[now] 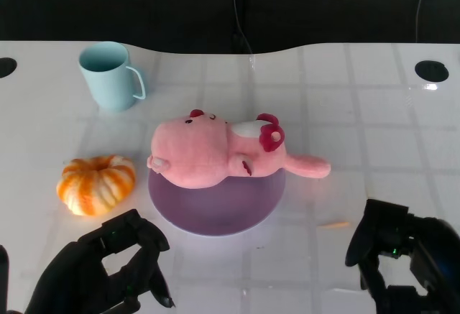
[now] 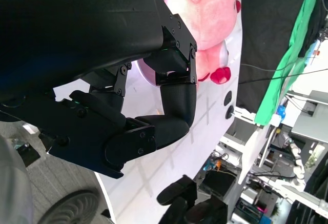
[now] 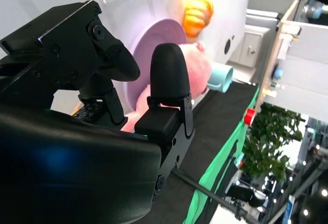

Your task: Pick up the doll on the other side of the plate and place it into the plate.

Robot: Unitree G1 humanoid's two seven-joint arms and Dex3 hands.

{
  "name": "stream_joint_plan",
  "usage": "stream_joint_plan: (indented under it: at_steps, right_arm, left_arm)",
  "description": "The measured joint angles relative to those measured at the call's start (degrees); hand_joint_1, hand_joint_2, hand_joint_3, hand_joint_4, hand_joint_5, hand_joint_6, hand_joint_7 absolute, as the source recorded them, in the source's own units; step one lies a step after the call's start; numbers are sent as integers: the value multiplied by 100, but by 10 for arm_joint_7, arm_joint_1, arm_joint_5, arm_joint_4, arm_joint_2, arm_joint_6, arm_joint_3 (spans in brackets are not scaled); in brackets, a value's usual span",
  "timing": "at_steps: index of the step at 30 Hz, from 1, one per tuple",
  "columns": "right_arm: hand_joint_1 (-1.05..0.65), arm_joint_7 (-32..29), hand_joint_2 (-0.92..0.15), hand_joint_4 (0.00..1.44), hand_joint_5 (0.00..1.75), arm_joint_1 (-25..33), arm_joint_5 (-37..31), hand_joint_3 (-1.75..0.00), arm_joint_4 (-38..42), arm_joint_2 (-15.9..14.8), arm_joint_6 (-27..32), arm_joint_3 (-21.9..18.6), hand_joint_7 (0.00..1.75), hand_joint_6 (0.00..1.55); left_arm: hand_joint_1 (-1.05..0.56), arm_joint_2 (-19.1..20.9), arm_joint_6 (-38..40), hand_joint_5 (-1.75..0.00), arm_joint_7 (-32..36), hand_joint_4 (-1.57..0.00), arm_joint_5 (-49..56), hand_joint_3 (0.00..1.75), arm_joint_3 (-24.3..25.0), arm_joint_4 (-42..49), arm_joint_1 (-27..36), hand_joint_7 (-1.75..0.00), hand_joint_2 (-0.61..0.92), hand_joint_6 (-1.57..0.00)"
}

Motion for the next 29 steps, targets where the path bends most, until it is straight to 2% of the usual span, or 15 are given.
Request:
stream_joint_plan:
  at_steps: [9,29]
  right_arm:
    - [7,17,-45,76,175,-8,29,-135,27,1,-3,-4,153,73]
    - [10,17,-45,77,174,-14,28,-137,30,8,-2,0,151,74]
  left_arm:
    - [-42,-4,0,-175,0,-66,1,83,-4,1,-1,-148,71,-57]
    - [-43,-1,-10,-175,-4,-65,1,80,-2,8,-1,-151,73,-54]
